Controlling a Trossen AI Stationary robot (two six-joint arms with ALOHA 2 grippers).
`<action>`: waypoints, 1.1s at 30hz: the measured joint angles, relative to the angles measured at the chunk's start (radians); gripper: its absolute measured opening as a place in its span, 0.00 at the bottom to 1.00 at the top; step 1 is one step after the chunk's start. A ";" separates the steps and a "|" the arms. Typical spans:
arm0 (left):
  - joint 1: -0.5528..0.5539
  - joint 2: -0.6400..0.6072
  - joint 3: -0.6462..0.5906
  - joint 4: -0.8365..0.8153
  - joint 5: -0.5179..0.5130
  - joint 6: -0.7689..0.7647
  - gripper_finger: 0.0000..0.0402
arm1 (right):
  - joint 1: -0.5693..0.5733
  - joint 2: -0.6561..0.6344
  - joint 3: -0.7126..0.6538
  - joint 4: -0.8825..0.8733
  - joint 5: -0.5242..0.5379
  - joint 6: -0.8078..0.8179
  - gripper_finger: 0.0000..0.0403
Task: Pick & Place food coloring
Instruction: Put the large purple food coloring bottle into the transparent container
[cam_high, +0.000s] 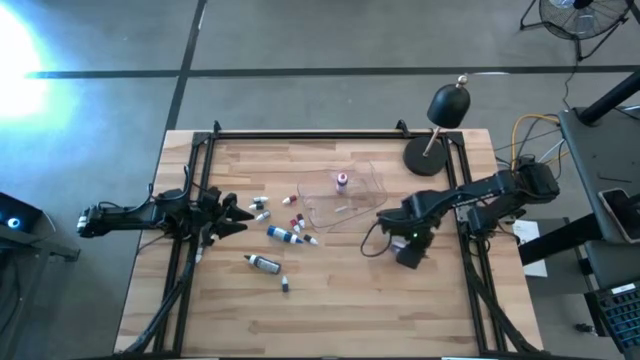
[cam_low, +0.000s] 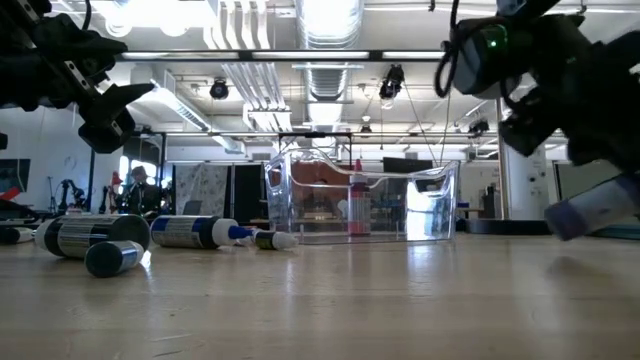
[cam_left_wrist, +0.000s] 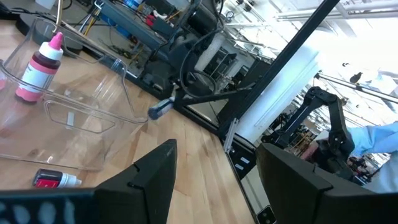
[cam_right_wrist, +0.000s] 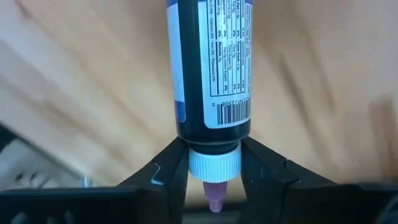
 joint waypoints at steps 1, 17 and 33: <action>0.000 0.000 0.000 0.000 0.000 0.000 0.49 | 0.004 0.000 0.007 -0.043 -0.015 0.000 0.29; 0.000 0.000 0.000 0.000 0.000 0.000 0.49 | 0.036 0.033 0.074 -0.460 -0.187 0.177 0.28; 0.000 0.000 0.000 0.000 0.000 0.000 0.49 | 0.182 0.257 0.073 -0.455 -0.436 0.091 0.31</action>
